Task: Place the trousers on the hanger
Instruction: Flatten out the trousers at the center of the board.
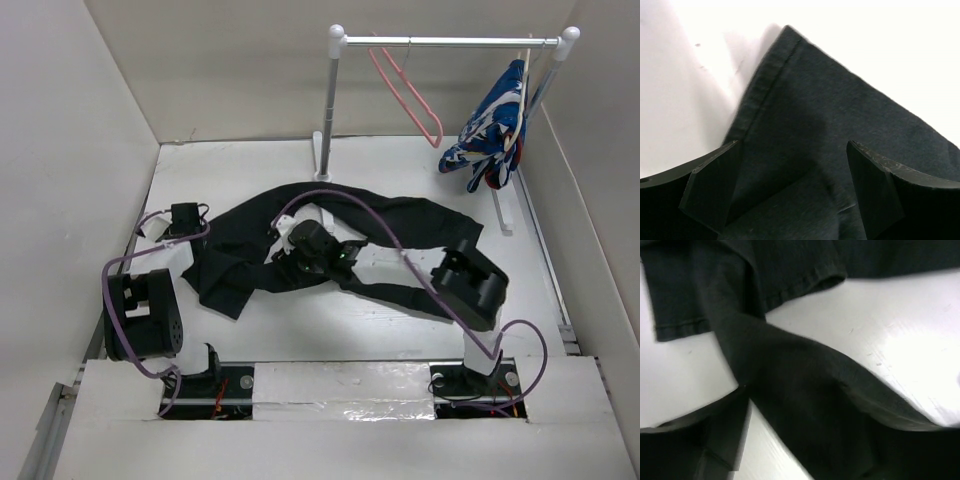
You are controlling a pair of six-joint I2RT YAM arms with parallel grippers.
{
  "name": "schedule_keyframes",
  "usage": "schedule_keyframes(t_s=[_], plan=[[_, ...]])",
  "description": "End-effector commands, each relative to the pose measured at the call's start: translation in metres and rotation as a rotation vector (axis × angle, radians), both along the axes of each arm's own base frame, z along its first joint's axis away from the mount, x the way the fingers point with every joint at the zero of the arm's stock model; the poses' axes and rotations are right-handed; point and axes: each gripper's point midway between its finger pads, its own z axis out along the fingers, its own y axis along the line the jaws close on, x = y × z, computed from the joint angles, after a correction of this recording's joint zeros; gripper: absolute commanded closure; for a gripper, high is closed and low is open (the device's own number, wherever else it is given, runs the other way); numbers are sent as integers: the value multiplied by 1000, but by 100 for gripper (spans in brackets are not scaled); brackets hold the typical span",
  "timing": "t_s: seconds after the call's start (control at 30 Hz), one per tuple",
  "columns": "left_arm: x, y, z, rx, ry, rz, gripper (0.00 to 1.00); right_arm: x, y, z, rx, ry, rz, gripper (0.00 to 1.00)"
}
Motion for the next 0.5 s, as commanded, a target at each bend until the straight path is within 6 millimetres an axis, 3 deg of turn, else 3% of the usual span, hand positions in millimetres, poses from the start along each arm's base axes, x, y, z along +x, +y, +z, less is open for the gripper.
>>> schedule_keyframes(t_s=[0.0, 0.07, 0.1, 0.17, 0.2, 0.27, 0.33, 0.37, 0.43, 0.47], plan=[[17, 4, 11, 22, -8, -27, 17, -16, 4, -37, -97, 25, 41, 57], [22, 4, 10, 25, 10, -40, 17, -43, 12, -33, -86, 20, 87, 90], [24, 7, 12, 25, 6, -40, 17, -55, 1, -43, -116, 14, 90, 92], [31, 7, 14, 29, -7, -58, 18, -88, 2, -26, -86, -8, 142, 99], [35, 5, 15, 28, -15, -85, 18, -103, -9, -36, -111, 8, 162, 99], [41, 4, 15, 24, -11, -94, 22, -132, -12, -31, -92, 23, 205, 100], [47, 4, 12, 22, -7, -106, 30, -150, -25, -43, -118, 53, 207, 99], [49, 3, 11, 19, -2, -110, 38, -161, -26, -42, -120, 47, 217, 96], [52, 2, 9, 12, 3, -118, 41, -170, -33, -46, -130, 53, 203, 88], [52, 0, 5, 2, 12, -125, 49, -169, -37, -45, -132, 54, 186, 81]])
